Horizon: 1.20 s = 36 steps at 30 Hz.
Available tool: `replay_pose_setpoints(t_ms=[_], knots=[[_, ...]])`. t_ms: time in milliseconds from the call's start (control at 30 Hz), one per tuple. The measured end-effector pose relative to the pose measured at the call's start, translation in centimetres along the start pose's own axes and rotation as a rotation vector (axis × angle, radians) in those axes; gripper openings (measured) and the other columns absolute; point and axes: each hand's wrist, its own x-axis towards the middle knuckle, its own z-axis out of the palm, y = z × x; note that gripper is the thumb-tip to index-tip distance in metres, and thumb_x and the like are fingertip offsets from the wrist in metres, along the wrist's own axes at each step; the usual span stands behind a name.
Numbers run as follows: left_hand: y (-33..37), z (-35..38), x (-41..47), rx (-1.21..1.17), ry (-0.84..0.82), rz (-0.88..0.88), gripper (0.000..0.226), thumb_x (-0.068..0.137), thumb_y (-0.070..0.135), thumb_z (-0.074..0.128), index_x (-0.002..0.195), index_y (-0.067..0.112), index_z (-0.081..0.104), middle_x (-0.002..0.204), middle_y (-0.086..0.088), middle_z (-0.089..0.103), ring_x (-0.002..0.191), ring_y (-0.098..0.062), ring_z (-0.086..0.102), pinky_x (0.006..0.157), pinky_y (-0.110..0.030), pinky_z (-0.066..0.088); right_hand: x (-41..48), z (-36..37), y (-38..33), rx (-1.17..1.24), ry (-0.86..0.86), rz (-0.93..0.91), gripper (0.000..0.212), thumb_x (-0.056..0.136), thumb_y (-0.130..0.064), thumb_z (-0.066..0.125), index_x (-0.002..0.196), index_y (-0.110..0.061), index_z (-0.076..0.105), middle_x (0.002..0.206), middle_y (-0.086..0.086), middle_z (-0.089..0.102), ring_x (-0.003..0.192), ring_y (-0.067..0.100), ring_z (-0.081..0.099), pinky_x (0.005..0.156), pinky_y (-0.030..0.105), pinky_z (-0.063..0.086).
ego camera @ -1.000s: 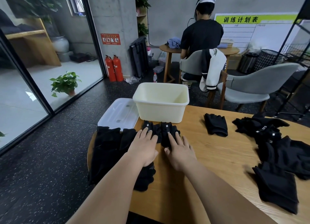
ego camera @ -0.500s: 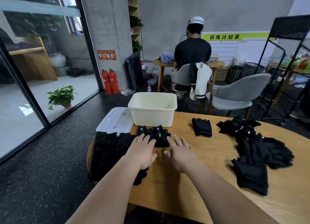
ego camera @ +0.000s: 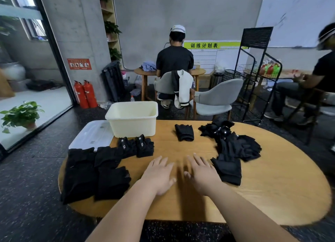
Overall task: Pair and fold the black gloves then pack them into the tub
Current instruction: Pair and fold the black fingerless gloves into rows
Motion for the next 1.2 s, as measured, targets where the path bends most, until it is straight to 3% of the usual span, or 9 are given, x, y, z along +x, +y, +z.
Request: replay_pose_setpoints(t_ms=[200, 333, 500, 700, 800, 933, 1000, 1100, 1200], knots=[[4.0, 1.5, 1.4, -0.005, -0.042, 0.102, 0.071, 0.111, 0.052, 0.040, 0.170, 0.024, 0.011, 0.178, -0.006, 0.001, 0.163, -0.030, -0.003, 0.132, -0.050, 0.006, -1.6, 1.5, 5.5, 0.015, 0.120, 0.145, 0.071, 0.107, -0.060, 0.034, 0.167, -0.031, 0.008, 0.177, 0.002, 0.000, 0.162, 0.029, 0.001, 0.128, 0.048, 0.019], [5.6, 3.4, 2.0, -0.042, -0.057, 0.142, 0.072, 0.110, 0.054, 0.041, 0.170, 0.027, 0.010, 0.178, -0.004, -0.002, 0.163, -0.028, -0.004, 0.133, -0.049, 0.006, -2.7, 3.9, 7.9, 0.026, 0.077, 0.300, 0.079, 0.107, -0.065, 0.024, 0.168, -0.022, 0.000, 0.176, 0.007, 0.003, 0.162, 0.030, 0.001, 0.131, 0.048, 0.010], [6.0, 5.3, 2.0, -0.089, 0.004, 0.145, 0.071, 0.110, 0.057, 0.036, 0.170, 0.029, 0.009, 0.178, 0.001, -0.004, 0.163, -0.023, -0.006, 0.133, -0.046, 0.004, -3.6, 5.9, 6.7, -0.020, 0.140, 0.189, 0.070, 0.110, -0.057, 0.014, 0.169, -0.023, -0.001, 0.177, 0.002, 0.001, 0.163, 0.022, -0.002, 0.132, 0.041, 0.005], [5.4, 6.2, 1.6, -0.098, 0.109, 0.146, 0.070, 0.111, 0.059, 0.031, 0.170, 0.030, 0.008, 0.177, 0.004, -0.004, 0.163, -0.018, -0.008, 0.129, -0.038, -0.005, -3.2, 5.8, 5.8, 0.062, 0.200, 0.062, 0.061, 0.113, -0.042, 0.020, 0.169, -0.022, 0.007, 0.176, -0.003, 0.009, 0.162, 0.015, 0.007, 0.130, 0.032, 0.007], [5.1, 6.2, 1.7, -0.095, 0.157, 0.138, 0.069, 0.111, 0.059, 0.029, 0.170, 0.029, 0.008, 0.177, 0.004, -0.004, 0.163, -0.017, -0.008, 0.128, -0.035, -0.005, -2.6, 5.9, 6.7, 0.159, 0.316, 0.065, 0.056, 0.111, -0.039, 0.031, 0.163, -0.020, 0.033, 0.172, 0.000, 0.024, 0.157, 0.019, 0.025, 0.127, 0.034, 0.026], [5.1, 6.4, 2.0, -0.106, 0.203, 0.131, 0.068, 0.111, 0.059, 0.025, 0.169, 0.030, 0.008, 0.177, 0.005, -0.004, 0.162, -0.016, -0.009, 0.130, -0.036, -0.002, -2.3, 6.4, 7.5, 0.076, 0.410, 0.173, 0.054, 0.108, -0.042, 0.027, 0.139, -0.018, 0.064, 0.143, 0.000, 0.053, 0.130, 0.023, 0.046, 0.108, 0.038, 0.045], [5.3, 6.7, 2.4, -0.100, 0.240, 0.136, 0.067, 0.111, 0.060, 0.023, 0.169, 0.030, 0.011, 0.177, 0.005, -0.003, 0.162, -0.015, -0.009, 0.133, -0.038, 0.003, -2.0, 6.5, 7.4, 0.062, 0.373, 0.130, 0.058, 0.107, -0.045, 0.024, 0.140, -0.019, 0.064, 0.140, -0.003, 0.055, 0.128, 0.020, 0.046, 0.105, 0.037, 0.045], [5.9, 7.1, 2.9, -0.077, 0.324, 0.149, 0.064, 0.111, 0.060, 0.022, 0.168, 0.031, 0.016, 0.177, 0.002, -0.006, 0.163, -0.017, -0.010, 0.132, -0.044, 0.015, -1.3, 6.1, 6.8, 0.087, 0.338, -0.001, 0.062, 0.106, -0.050, 0.021, 0.150, -0.021, 0.055, 0.153, -0.008, 0.049, 0.137, 0.015, 0.044, 0.112, 0.034, 0.043], [6.0, 7.6, 2.9, -0.079, 0.408, 0.142, 0.061, 0.111, 0.057, 0.026, 0.166, 0.030, 0.025, 0.177, 0.000, -0.004, 0.163, -0.020, -0.011, 0.132, -0.045, 0.017, -0.4, 5.5, 7.1, 0.136, 0.367, -0.060, 0.059, 0.107, -0.049, 0.023, 0.153, -0.024, 0.051, 0.161, -0.009, 0.042, 0.142, 0.016, 0.044, 0.114, 0.033, 0.041]])
